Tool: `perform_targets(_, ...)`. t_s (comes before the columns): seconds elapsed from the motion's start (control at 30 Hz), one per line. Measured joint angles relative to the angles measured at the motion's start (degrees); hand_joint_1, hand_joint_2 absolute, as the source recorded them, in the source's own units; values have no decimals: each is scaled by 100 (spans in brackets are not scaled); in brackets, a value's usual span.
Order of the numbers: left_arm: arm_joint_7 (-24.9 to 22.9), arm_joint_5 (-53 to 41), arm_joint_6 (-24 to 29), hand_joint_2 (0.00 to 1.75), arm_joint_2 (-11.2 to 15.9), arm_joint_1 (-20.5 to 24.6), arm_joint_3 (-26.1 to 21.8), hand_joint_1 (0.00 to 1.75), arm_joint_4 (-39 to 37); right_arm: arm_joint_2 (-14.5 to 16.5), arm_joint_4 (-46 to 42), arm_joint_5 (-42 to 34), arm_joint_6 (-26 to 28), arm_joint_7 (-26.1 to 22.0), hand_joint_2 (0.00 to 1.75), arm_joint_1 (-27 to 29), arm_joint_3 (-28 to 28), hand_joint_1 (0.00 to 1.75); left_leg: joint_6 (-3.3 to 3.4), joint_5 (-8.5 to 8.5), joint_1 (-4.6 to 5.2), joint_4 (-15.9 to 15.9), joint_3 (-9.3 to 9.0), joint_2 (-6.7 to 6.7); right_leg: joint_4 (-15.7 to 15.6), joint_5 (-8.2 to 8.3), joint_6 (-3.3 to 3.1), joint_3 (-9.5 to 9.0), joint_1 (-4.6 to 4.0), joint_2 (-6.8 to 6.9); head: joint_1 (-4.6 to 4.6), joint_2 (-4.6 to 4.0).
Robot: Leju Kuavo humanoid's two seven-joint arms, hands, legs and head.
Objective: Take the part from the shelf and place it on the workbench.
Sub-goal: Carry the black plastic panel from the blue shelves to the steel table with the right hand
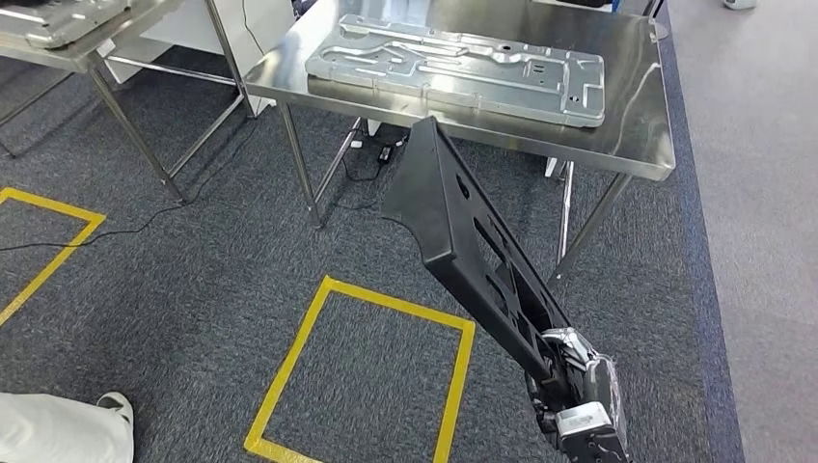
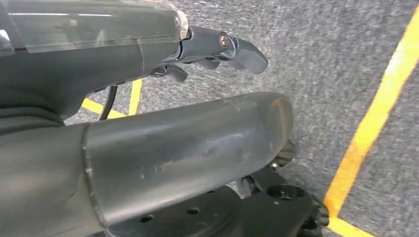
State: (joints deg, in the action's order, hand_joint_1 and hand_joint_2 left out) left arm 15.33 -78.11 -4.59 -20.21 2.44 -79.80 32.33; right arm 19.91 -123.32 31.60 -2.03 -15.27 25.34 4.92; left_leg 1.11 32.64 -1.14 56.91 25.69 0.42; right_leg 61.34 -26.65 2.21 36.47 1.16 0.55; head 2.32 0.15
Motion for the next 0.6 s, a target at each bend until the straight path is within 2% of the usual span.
perform_targets(0.1, -21, -4, -2, 0, -1, 16, -4, 0, 4, 1, 7, 31, -2, 38, 175, 3, 2, 175, -141, 61, 2, 52, -144, 13, -82, -85, -209, -108, -55, 6, 0, 0)
perform_targets(0.13, -25, -4, -3, 0, -2, 24, -3, 0, 5, 2, 6, 38, -2, 42, 175, 4, 2, 175, -169, 29, -3, 190, -132, 14, -104, -110, -268, -182, -50, -8, 1, 0)
perform_targets(0.17, -26, -3, -4, 0, -3, 38, -3, 0, 5, 2, 5, 41, -1, 42, 175, 0, 2, 175, -185, -8, -9, 431, -20, 10, -129, -152, -319, -268, -45, -15, 0, 0)
perform_targets(0.23, -27, -4, -4, 0, -3, 56, -4, 0, 7, 4, 5, 45, -1, 42, 175, -4, 2, 175, -194, 62, -14, 1153, 465, 2, -175, -257, -390, -440, -49, -18, 1, 0)
perform_targets(0.3, -32, -5, -4, 0, -3, 47, -5, 0, 7, 5, 6, 47, -2, 44, 175, -7, 3, 175, -194, 391, -6, 1725, 1013, 0, -187, -387, -422, -586, -67, -48, 0, 0)
perform_targets(0.33, -36, -6, -4, 0, -3, 32, -7, 0, 7, 5, 6, 49, -2, 45, 175, -5, 4, 175, -184, 548, 1, 1810, 1201, -1, -188, -459, -430, -669, -79, -71, -2, 0)
perform_targets(0.37, -39, -7, -4, 0, -3, 18, -9, 0, 7, 5, 7, 50, -2, 48, 175, -5, 4, 175, -163, 623, 13, 1750, 1321, -3, -188, -537, -433, -766, -95, -94, -1, 0)
perform_targets(0.4, -42, -7, -4, 0, -3, 6, -13, 0, 7, 5, 7, 51, -2, 52, 175, -5, 4, 175, -123, 556, 34, 1552, 1379, -5, -191, -623, -433, -876, -111, -109, -2, 0)
perform_targets(0.43, -42, -7, -4, 0, -1, -5, -15, 0, 8, 5, 7, 52, -1, 59, 175, -4, 4, 175, -56, 280, 69, 1246, 1398, -6, -198, -714, -431, -979, -124, -116, -1, 0)
perform_targets(0.47, -43, -7, -4, 0, 7, -19, -20, 0, 16, 4, 11, 54, 1, 67, 175, -9, 5, 175, 13, -115, 113, 959, 1401, -29, -199, -804, -419, -1082, -140, -122, 1, 0)
perform_targets(0.5, -47, -7, -4, 0, 14, -29, -25, 0, 26, 6, 20, 55, 4, 82, 175, -12, 5, 175, 72, -437, 152, 735, 1383, -48, -215, -884, -395, -1163, -145, -131, 1, 0)
perform_targets(0.53, -52, -8, -4, 0, 18, -34, -28, 0, 35, 7, 28, 58, 7, 101, 175, -14, 7, 175, 117, -679, 182, 602, 1352, -62, -253, -944, -365, -1233, -144, -141, 0, 0)
perform_targets(0.57, -60, -8, -4, 0, 20, -35, -31, 0, 45, 8, 38, 65, 13, 120, 175, -15, 10, 175, 143, -739, 196, 548, 1296, -76, -268, -949, -325, -1299, -144, -150, 0, 0)
perform_targets(0.6, -68, -7, -5, 0, 14, -26, -31, 0, 48, 9, 42, 75, 18, 138, 175, -16, 12, 175, 165, -683, 192, 479, 1203, -74, -245, -901, -283, -1325, -144, -152, -3, 0)
